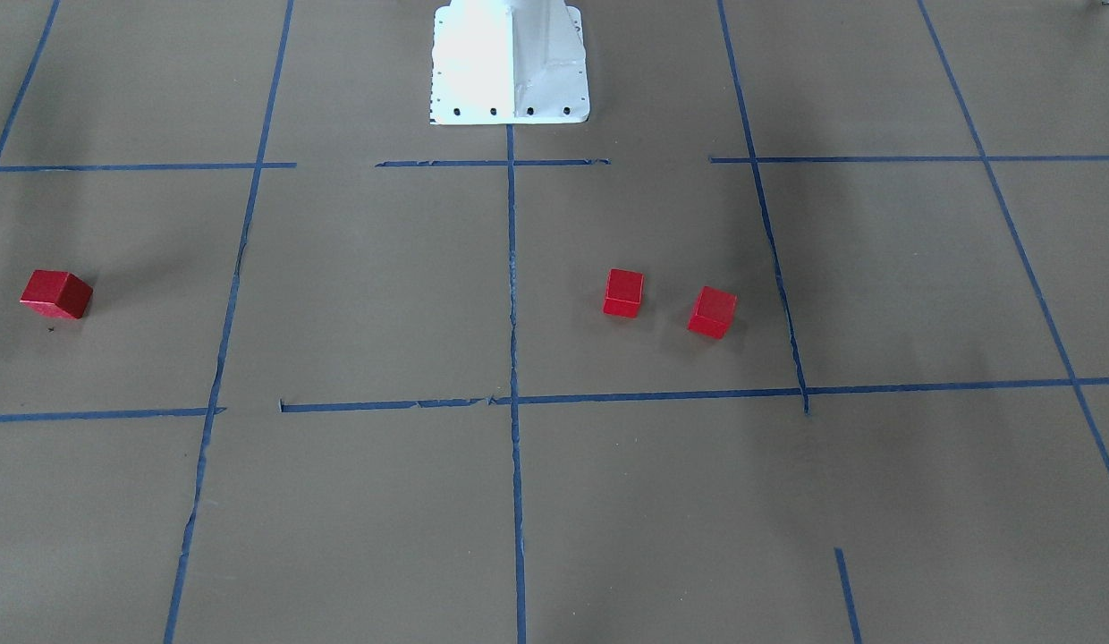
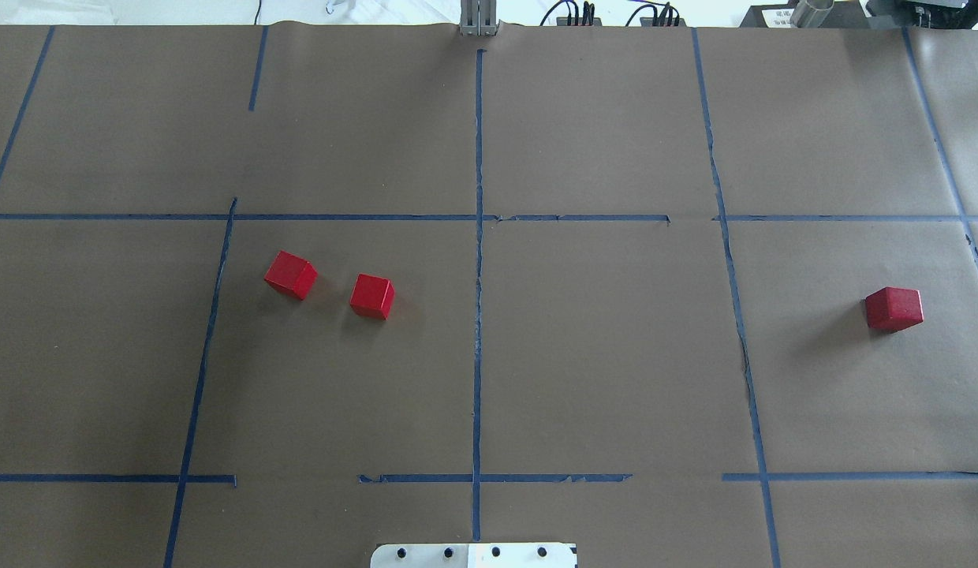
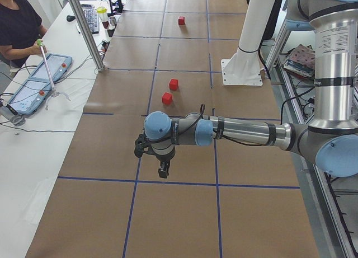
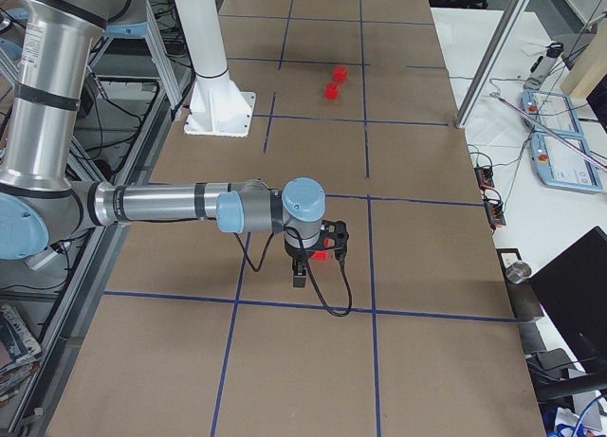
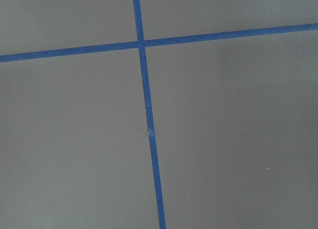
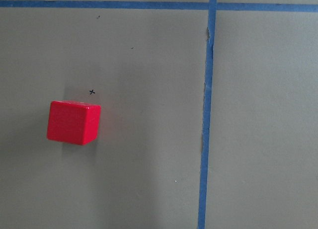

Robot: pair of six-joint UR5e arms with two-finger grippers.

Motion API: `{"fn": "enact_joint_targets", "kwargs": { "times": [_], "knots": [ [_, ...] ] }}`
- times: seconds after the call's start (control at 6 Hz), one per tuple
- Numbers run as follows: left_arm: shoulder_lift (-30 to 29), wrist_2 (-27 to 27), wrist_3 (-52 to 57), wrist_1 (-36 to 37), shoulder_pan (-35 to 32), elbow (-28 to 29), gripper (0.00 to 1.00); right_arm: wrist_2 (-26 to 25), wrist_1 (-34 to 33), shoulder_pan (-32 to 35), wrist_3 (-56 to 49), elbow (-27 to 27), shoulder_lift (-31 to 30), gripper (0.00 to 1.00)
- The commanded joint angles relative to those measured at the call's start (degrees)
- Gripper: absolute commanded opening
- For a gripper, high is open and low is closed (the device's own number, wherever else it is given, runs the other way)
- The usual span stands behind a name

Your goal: Form red blocks into L shape at center

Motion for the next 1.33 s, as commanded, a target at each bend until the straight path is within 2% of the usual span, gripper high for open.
{"fn": "enact_joint_targets", "kwargs": {
  "times": [0.0,1.17],
  "knots": [
    [1.23,0.61,0.08,-1.67,0.35,0.10,1.00,0.12,0.18,0.00,0.06,-0.07,-0.06,1.00],
    [1.59,0.00,-0.18,-1.34,0.27,-0.86,1.00,0.65,0.62,-0.09,-0.47,-0.34,-0.50,1.00]
  ]
}}
